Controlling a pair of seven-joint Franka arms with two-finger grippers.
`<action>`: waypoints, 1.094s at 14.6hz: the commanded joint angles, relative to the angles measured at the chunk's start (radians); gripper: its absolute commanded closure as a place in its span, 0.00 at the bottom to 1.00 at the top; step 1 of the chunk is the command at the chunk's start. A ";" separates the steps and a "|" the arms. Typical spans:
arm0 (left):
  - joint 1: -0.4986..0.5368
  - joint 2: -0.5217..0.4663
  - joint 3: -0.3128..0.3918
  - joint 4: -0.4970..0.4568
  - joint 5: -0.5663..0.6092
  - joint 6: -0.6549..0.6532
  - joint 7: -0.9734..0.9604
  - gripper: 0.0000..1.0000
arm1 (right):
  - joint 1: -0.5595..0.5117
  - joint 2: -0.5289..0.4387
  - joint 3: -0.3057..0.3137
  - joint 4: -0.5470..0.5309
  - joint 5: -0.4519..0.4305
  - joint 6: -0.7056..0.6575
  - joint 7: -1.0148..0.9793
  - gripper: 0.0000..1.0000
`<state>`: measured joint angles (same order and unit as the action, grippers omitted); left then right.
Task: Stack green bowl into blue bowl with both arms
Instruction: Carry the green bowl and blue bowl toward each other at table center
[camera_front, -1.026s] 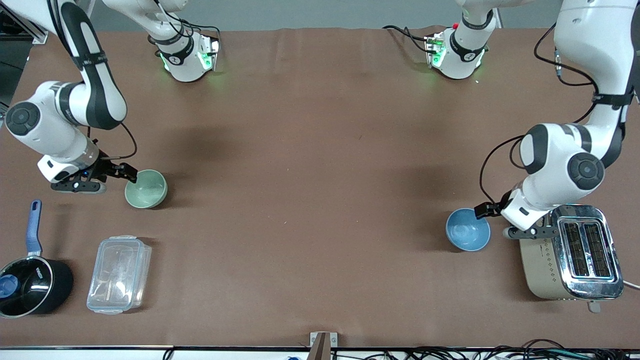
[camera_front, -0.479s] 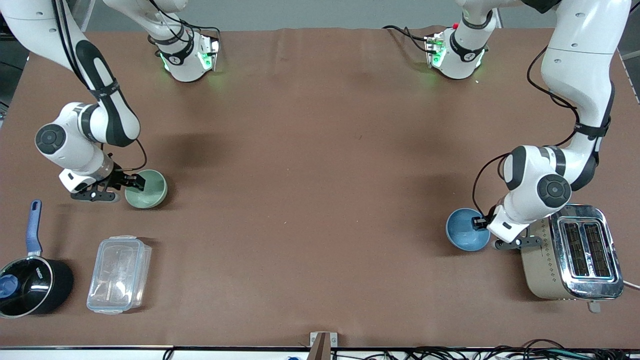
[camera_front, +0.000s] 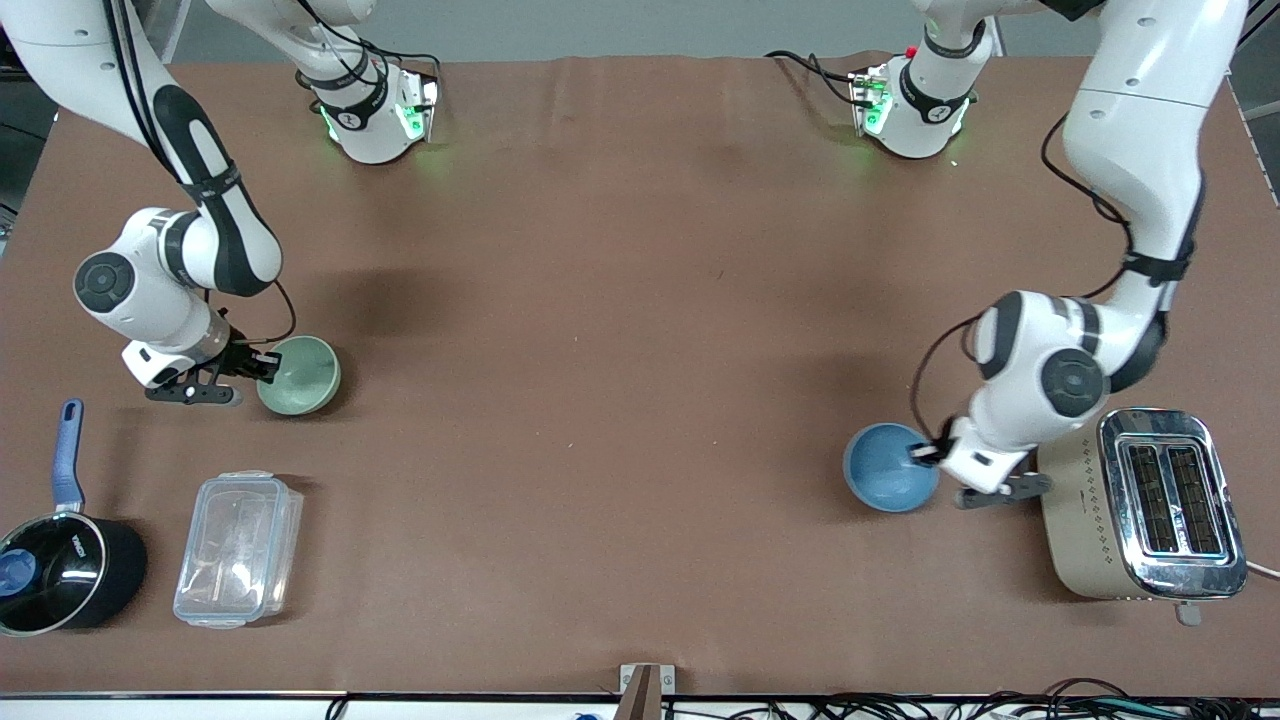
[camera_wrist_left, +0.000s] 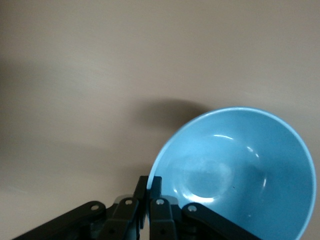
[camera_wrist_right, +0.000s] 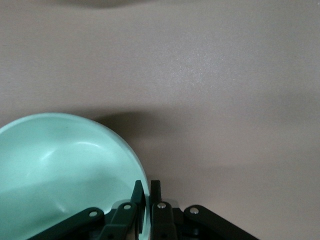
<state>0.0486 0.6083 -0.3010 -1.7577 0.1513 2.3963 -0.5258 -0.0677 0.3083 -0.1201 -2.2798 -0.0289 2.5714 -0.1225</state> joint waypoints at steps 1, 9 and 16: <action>-0.029 0.008 -0.149 0.045 -0.001 -0.034 -0.271 1.00 | -0.003 -0.060 0.011 0.119 0.007 -0.269 -0.002 1.00; -0.459 0.180 -0.121 0.257 0.013 -0.063 -0.747 1.00 | 0.089 -0.067 0.074 0.491 0.103 -0.792 0.231 1.00; -0.599 0.208 -0.015 0.291 0.017 -0.029 -0.738 0.00 | 0.097 -0.064 0.322 0.511 0.173 -0.772 0.573 1.00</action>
<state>-0.5526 0.8243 -0.3285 -1.4919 0.1515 2.3714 -1.2642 0.0409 0.2357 0.1432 -1.7824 0.1220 1.7838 0.3772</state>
